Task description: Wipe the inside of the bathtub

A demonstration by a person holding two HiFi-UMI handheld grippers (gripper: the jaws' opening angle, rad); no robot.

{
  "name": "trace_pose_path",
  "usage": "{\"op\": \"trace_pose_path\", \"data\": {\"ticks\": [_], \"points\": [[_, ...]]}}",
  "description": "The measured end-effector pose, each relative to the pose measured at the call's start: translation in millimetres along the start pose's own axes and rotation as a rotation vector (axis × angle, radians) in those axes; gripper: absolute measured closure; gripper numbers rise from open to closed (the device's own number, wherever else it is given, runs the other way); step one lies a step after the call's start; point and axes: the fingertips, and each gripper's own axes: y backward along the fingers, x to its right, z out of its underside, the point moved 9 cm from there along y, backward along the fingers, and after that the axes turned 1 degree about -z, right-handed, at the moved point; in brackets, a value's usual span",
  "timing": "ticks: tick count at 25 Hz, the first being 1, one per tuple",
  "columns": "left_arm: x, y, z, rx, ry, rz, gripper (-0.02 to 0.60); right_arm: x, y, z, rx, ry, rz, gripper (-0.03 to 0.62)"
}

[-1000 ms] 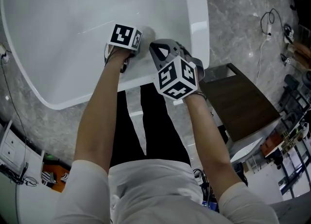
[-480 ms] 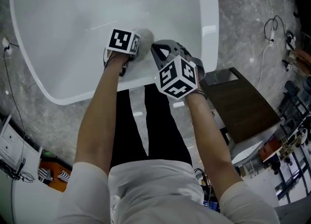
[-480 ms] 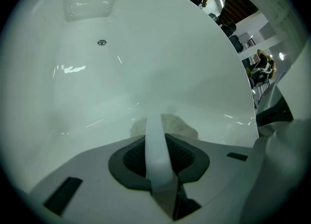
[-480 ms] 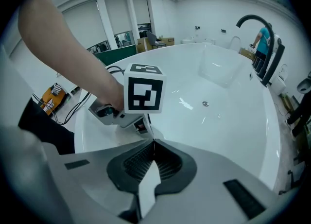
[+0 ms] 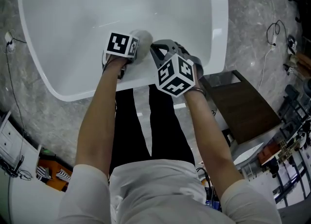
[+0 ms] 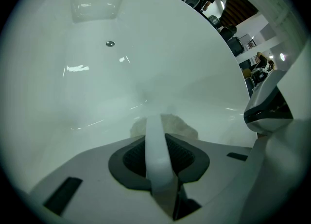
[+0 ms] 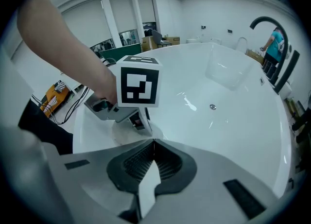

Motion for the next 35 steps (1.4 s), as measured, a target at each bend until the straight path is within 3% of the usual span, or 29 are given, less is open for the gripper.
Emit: {"op": "trace_pose_path", "data": {"ticks": [35], "points": [[-163, 68, 82, -0.016, 0.106, -0.088, 0.489, -67, -74, -102, -0.02, 0.124, -0.08, 0.576]]}}
